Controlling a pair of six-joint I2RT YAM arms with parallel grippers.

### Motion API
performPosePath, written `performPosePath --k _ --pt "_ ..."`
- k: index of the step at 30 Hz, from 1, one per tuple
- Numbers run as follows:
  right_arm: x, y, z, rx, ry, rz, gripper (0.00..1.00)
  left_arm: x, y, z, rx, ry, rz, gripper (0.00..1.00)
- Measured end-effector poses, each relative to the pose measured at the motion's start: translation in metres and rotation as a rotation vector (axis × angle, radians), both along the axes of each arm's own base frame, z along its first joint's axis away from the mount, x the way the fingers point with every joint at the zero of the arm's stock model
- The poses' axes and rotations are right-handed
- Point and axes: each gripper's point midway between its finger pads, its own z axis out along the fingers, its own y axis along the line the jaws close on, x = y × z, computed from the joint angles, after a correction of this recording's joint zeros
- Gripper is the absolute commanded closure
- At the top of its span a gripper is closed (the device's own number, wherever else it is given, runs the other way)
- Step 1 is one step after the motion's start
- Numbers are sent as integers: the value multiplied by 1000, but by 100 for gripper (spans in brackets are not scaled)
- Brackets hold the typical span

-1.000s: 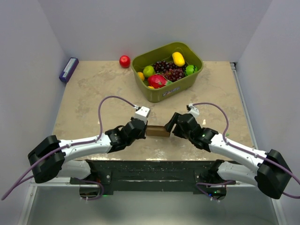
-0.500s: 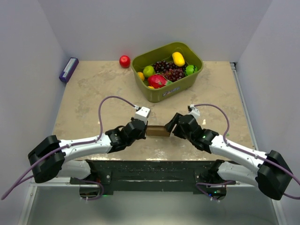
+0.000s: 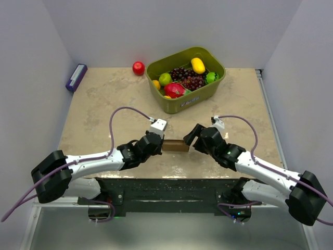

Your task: Fold the paper box

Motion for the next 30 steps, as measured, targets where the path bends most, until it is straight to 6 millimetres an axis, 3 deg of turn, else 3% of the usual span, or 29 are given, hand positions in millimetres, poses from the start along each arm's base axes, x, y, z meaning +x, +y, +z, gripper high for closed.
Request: performPosePath --k 19,26,30 --pt "1 0 -15 8 22 -21 35 -1 0 0 4 -4 0 100" --pt "2 1 -16 34 16 -32 36 -4 1 0 13 1 -7 71" --pt "2 1 -17 48 15 -39 37 -11 6 -7 45 28 -20 60"
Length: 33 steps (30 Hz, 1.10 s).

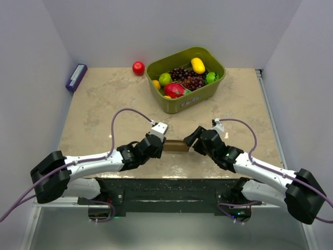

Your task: Fold the paper box

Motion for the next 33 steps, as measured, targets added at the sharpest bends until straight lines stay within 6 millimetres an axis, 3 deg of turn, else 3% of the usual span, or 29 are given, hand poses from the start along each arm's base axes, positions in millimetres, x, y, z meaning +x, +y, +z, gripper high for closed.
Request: performPosePath --k 8,14,19,23,27,33 --pt "1 1 0 12 -2 -6 39 -8 5 -5 29 29 -15 48" --pt "2 1 1 22 -8 -10 41 -11 2 26 -70 7 -26 41" --pt "2 1 1 25 -14 -12 42 0 -3 57 -222 16 -21 41" --pt "2 0 1 27 -16 -14 43 21 4 69 -323 32 20 43" --pt "1 0 1 30 -19 -14 43 28 -4 79 -413 43 -5 46" --pt "0 -2 0 35 -21 -16 43 35 -8 64 -445 94 -12 48"
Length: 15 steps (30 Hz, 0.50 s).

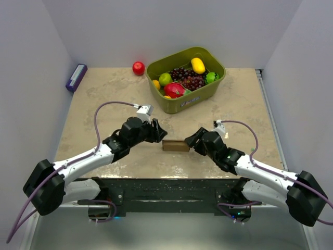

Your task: Fold the paper box

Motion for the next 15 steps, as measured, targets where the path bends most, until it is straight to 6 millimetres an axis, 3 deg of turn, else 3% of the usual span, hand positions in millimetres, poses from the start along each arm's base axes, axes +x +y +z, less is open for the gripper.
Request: performPosePath --k 15 --pt "0 0 0 7 -4 -2 43 -6 2 -42 41 82 -11 51"
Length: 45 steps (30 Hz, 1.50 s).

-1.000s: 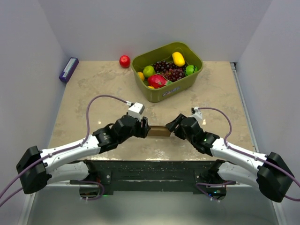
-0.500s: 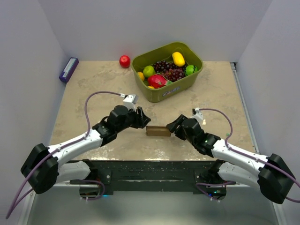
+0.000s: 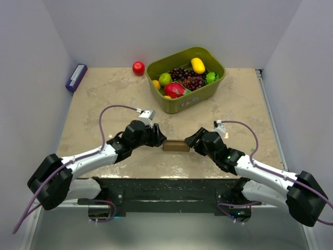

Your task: Fold the paper box

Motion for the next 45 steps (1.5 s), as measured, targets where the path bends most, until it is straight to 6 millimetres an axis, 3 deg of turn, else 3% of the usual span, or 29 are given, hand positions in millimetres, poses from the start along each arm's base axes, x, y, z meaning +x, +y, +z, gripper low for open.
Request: performPosePath --k 20,32,40,45 --pt "-5 -2 -9 1 14 3 48 -9 -3 -16 -102 5 0 60" --pt "-2 -2 -13 4 9 -8 45 -13 -4 -19 -134 -2 -11 68" --pt "2 -1 -12 -9 -4 -8 52 -11 -6 -21 -138 -6 -12 72" --pt "3 0 -10 -2 -11 -7 62 -10 -6 -22 -138 -12 -11 73"
